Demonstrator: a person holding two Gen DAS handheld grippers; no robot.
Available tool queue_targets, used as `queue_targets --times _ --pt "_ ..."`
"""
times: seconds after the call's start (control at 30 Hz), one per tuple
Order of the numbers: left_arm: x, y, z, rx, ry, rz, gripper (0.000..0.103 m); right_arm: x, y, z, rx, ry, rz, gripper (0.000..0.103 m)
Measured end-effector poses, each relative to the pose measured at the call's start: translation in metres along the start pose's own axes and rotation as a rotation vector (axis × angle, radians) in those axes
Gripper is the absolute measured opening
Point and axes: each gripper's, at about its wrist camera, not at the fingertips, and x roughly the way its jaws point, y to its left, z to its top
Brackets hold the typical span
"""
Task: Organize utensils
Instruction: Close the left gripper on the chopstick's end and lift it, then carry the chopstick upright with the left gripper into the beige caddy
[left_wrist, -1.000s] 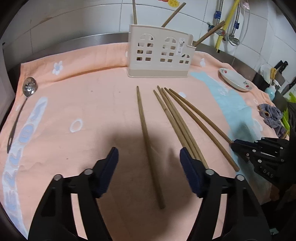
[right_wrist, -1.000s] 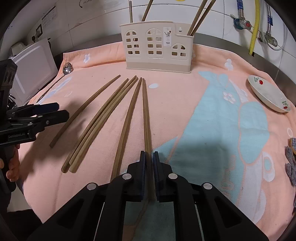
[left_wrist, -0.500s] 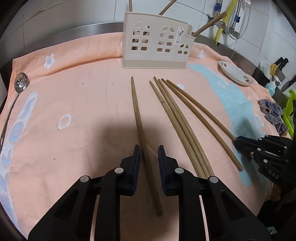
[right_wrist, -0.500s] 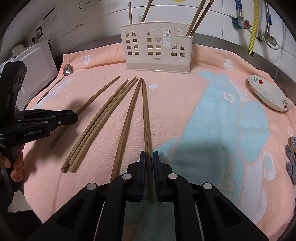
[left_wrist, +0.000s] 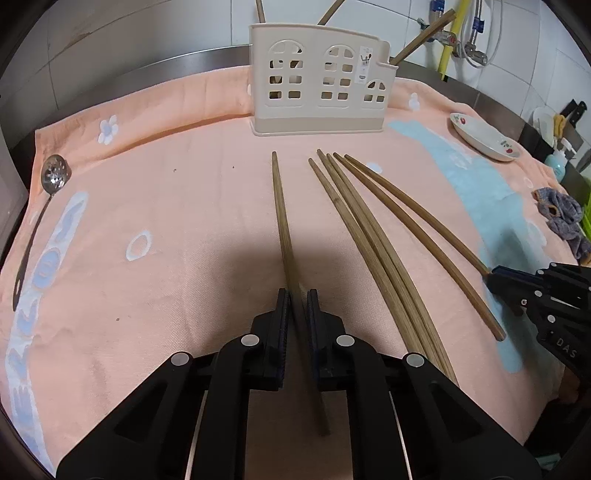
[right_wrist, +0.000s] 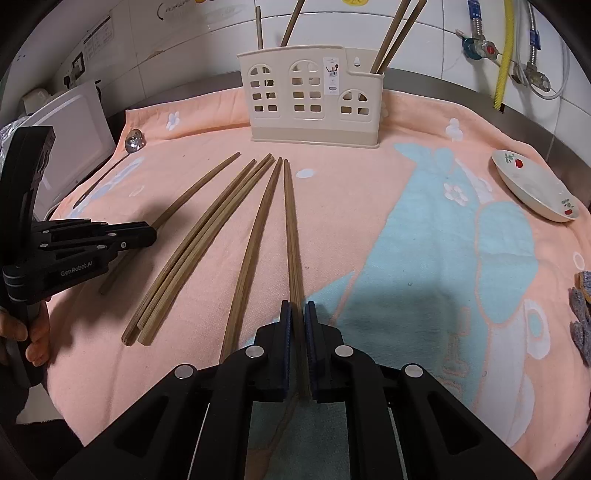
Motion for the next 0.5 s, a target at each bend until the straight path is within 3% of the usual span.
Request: queue_targets --times 0.5 --pt "-0.032 0.009 0.016 -0.004 -0.085 -0.011 0.006 -0.039 0.000 0.023 -0.008 -0.115 -0.009 0.007"
